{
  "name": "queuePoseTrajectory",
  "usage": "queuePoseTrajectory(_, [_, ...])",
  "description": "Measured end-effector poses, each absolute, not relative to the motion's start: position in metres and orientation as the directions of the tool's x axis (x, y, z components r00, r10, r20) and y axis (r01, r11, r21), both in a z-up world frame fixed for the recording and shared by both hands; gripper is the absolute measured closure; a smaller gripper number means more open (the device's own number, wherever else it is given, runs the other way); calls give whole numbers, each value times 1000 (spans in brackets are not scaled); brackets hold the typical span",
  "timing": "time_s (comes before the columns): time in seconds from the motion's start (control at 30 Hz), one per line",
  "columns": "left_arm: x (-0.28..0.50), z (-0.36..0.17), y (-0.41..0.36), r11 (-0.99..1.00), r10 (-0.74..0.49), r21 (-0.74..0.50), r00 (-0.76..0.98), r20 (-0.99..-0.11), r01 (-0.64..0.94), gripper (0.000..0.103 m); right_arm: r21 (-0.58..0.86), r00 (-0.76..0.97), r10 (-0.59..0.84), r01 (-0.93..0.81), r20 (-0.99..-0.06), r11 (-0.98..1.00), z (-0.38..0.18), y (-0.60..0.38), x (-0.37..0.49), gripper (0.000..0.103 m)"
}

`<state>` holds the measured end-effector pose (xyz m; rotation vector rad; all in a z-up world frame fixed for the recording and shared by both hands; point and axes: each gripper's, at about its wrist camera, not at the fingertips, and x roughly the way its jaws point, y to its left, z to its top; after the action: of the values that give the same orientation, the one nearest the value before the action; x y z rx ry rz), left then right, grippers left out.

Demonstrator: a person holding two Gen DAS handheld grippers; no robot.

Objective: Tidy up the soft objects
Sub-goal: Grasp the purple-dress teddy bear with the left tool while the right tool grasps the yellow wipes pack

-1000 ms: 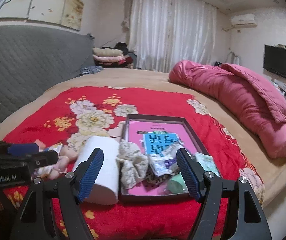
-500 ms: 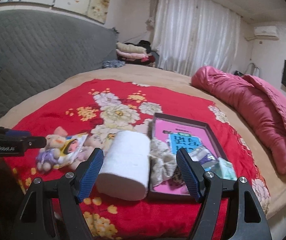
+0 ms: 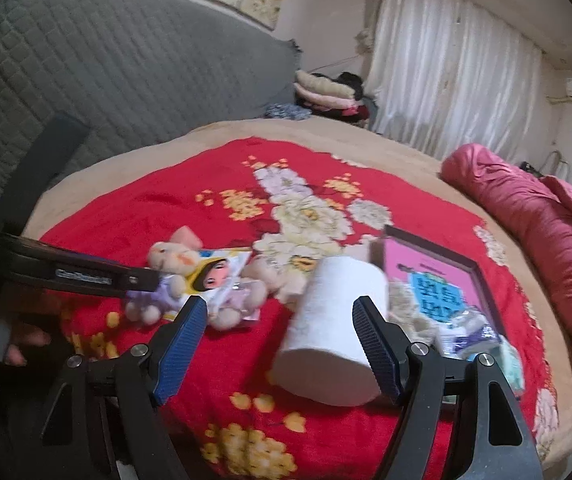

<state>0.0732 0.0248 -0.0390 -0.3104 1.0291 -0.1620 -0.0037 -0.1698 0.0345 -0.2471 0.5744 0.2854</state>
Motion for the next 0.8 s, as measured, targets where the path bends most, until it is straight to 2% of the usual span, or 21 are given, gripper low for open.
queuePoseTrajectory(0.4, [102,-56,25,922,-312,-384,494,-812,-48,48,-143,756,238,-401,-610,905,15,-141,11,26])
queuePoseTrajectory(0.8, [120,-69,20,933,-292,-357,474,-831,-49,49,-135,739,242,-410,-629,902,4,-128,37,26])
